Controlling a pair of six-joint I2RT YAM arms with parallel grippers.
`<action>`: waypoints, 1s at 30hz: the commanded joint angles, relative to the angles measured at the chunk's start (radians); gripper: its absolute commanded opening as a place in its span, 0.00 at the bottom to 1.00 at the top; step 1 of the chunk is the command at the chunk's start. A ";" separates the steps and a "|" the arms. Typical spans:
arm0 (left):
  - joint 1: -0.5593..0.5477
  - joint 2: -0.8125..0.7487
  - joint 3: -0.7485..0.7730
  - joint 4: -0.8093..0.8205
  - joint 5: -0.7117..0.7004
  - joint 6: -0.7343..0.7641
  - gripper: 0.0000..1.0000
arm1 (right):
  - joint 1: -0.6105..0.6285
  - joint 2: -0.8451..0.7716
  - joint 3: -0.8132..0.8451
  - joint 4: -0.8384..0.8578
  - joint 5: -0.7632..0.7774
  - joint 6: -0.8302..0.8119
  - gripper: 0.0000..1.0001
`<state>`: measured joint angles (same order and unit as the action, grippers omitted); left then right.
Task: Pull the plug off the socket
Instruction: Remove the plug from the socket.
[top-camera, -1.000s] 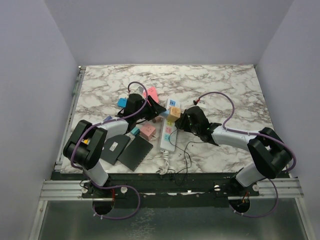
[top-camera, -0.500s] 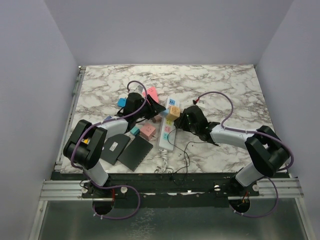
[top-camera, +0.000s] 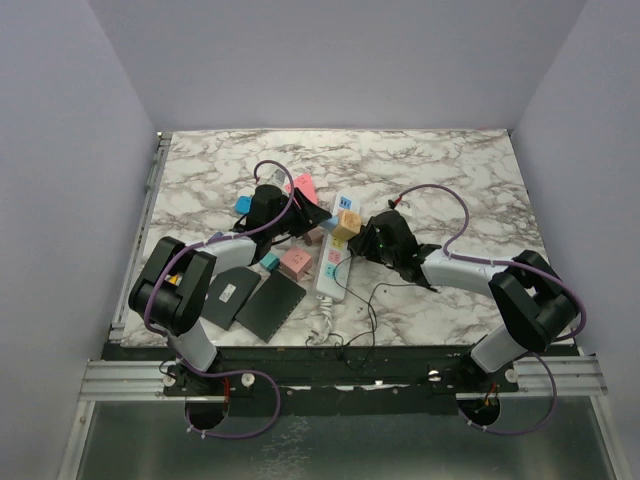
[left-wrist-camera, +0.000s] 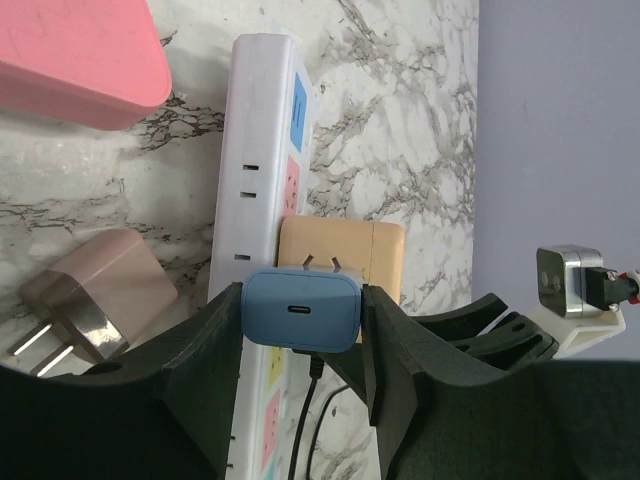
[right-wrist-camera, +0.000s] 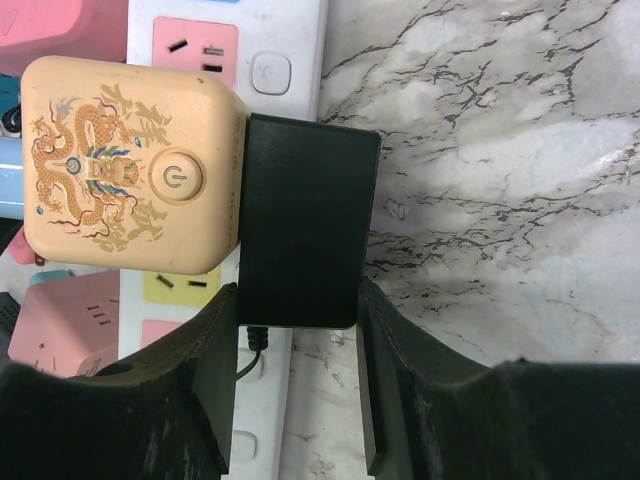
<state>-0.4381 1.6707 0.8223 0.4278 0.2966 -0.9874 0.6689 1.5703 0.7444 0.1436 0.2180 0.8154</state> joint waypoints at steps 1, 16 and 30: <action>0.005 0.053 -0.012 0.019 0.007 0.009 0.10 | -0.022 0.010 -0.050 -0.027 -0.072 0.048 0.00; 0.004 0.059 0.004 -0.022 -0.021 0.064 0.03 | -0.040 0.020 -0.055 -0.017 -0.102 0.055 0.00; -0.154 0.053 0.242 -0.359 -0.247 0.316 0.03 | -0.039 0.047 -0.037 -0.052 -0.045 0.030 0.00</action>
<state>-0.5419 1.6985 1.0080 0.2237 0.1478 -0.7780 0.6224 1.5726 0.7151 0.1772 0.1616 0.8635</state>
